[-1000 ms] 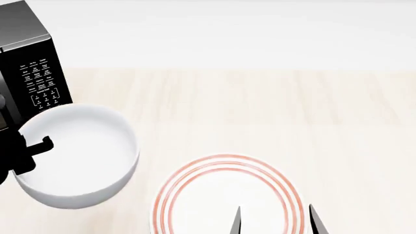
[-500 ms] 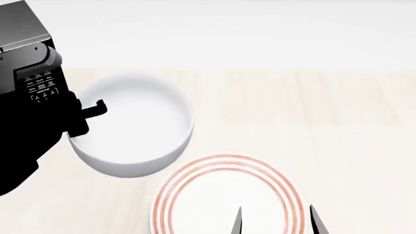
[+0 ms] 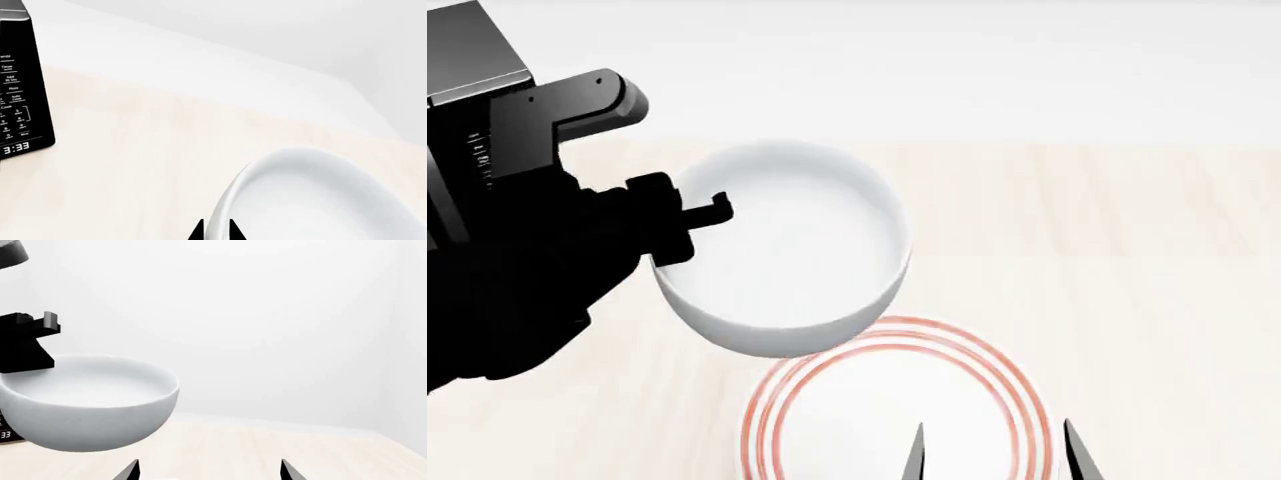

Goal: Pick up the white bowl and put it on the plate.

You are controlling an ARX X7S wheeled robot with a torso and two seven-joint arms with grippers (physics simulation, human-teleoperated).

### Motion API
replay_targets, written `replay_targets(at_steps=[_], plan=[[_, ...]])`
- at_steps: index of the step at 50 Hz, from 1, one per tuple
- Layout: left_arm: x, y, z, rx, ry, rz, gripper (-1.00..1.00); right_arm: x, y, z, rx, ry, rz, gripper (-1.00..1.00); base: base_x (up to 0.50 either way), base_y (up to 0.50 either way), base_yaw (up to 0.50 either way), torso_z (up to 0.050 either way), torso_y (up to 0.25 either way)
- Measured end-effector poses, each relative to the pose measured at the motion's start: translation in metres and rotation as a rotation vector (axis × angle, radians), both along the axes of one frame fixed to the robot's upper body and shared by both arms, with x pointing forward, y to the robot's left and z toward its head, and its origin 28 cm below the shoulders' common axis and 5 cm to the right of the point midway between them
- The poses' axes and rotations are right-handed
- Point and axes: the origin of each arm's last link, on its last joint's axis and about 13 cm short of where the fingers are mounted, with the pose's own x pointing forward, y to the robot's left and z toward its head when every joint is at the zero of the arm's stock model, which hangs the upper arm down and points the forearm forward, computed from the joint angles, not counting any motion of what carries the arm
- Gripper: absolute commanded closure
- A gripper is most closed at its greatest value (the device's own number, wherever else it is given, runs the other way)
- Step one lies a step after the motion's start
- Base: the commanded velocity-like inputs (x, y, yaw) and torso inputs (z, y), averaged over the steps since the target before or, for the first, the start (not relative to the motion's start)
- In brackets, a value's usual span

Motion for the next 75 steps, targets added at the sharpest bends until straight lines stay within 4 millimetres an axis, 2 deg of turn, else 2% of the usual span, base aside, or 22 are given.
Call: replay_targets(at_steps=[35, 75], plan=[[0.006, -0.036, -0.017, -0.052, 0.027, -0.071, 1.00, 0.001, 0.000, -0.003, 0.004, 0.010, 0.005, -1.00, 0.00, 0.00, 0.00, 0.000, 0.001], [0.005, -0.051, -0.039, -0.065, 0.069, -0.106, 1.00, 0.001, -0.001, -0.004, 0.005, 0.015, 0.003, -1.00, 0.00, 0.00, 0.00, 0.000, 0.001]])
